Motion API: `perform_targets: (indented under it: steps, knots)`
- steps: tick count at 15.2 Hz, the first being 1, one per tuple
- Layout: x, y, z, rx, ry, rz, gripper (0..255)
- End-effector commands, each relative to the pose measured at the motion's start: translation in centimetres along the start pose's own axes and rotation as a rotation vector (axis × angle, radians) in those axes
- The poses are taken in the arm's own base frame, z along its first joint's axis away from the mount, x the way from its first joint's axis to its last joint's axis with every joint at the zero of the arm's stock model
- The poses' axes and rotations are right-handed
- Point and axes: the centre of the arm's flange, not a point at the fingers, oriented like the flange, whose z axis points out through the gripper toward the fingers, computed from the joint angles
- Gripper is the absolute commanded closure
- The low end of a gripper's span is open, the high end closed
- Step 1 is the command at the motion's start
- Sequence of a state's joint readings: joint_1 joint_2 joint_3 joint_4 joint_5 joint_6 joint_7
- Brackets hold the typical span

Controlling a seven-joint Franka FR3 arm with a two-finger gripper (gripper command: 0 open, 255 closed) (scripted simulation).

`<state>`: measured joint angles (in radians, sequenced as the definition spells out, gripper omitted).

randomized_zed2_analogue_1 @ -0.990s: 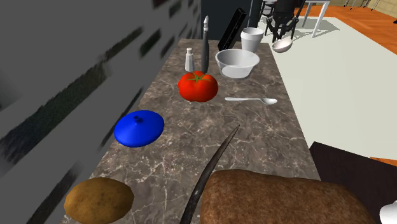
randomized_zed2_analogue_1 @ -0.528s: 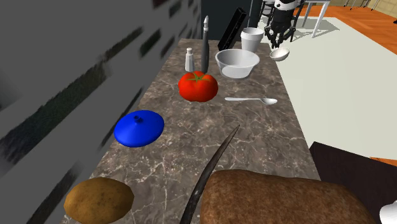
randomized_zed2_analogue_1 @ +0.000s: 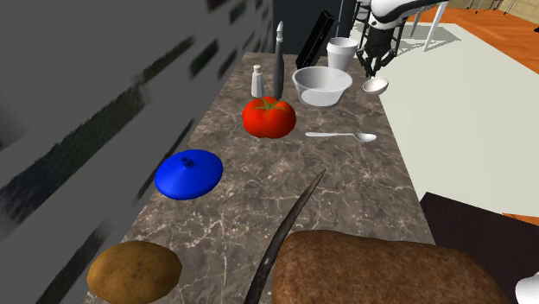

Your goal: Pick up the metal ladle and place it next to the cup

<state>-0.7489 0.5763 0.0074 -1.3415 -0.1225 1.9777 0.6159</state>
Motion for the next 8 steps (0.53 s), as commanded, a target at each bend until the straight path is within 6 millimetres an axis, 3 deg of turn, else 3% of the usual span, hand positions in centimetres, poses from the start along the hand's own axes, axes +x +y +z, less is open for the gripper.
perform_targets:
  steps: [1, 8]
  knots:
    - [-0.2, -0.1, 1.1, 0.000, 0.000, 0.000, 255]
    - [-0.6, -0.3, 4.7, 0.000, 0.000, 0.000, 255]
